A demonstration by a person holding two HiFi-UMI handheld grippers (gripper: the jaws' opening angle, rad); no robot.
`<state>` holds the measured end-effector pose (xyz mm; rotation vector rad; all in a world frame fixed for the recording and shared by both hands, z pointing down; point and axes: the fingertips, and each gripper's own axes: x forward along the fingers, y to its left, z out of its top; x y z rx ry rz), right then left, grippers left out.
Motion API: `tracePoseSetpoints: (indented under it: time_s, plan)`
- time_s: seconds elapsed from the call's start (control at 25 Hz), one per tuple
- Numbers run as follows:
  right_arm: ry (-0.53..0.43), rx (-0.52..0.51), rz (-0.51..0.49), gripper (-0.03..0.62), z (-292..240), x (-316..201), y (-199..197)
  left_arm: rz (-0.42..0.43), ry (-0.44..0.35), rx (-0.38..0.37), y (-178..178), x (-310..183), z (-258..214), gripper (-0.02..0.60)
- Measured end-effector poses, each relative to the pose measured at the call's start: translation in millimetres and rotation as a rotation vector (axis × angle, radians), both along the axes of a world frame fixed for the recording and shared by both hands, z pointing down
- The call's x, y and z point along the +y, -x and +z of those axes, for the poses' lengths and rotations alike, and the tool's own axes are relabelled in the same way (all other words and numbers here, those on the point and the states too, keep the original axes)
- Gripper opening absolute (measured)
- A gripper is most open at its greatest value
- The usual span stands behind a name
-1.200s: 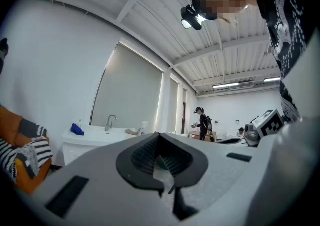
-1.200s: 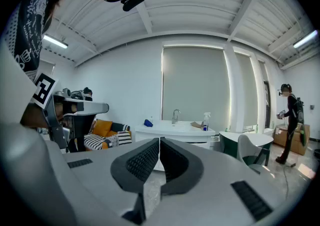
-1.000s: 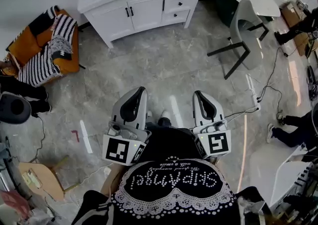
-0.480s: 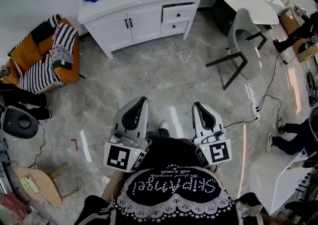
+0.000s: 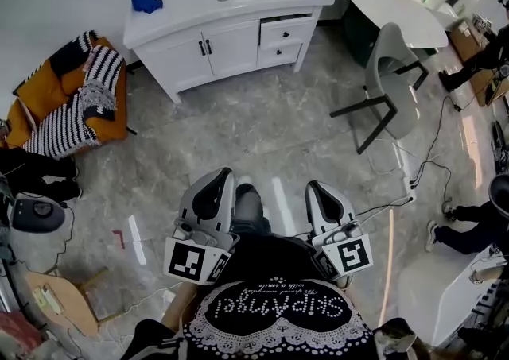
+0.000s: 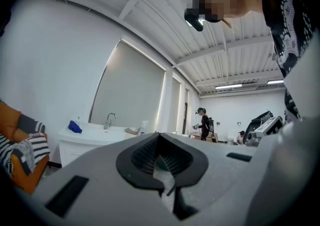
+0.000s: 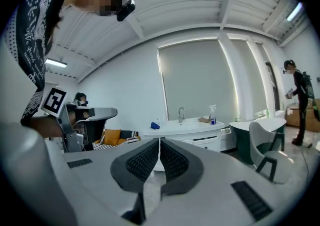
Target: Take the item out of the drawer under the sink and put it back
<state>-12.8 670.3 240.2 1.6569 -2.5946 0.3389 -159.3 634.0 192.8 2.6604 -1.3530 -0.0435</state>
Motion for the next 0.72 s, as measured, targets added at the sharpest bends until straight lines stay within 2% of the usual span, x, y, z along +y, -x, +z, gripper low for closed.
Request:
tracePoseSetpoints:
  time_s: [0.32,0.56,0.72]
  plan:
    - [0.043,0.005,0.050,0.021,9.0,-60.6,-8.8,0.030,0.012,0.020,-3.7,-65.2,2.7,0.005]
    - [-0.002,-0.017,0.062,0.021,-18.1,-123.8,0.1,0.059,-0.002,0.036,-0.5,-130.9,-12.0,0.005]
    - [-0.025,0.011,0.098,0.021,-19.6,-151.8,-3.3,0.090,-0.021,0.041,-0.2,-164.0,-18.9,0.005]
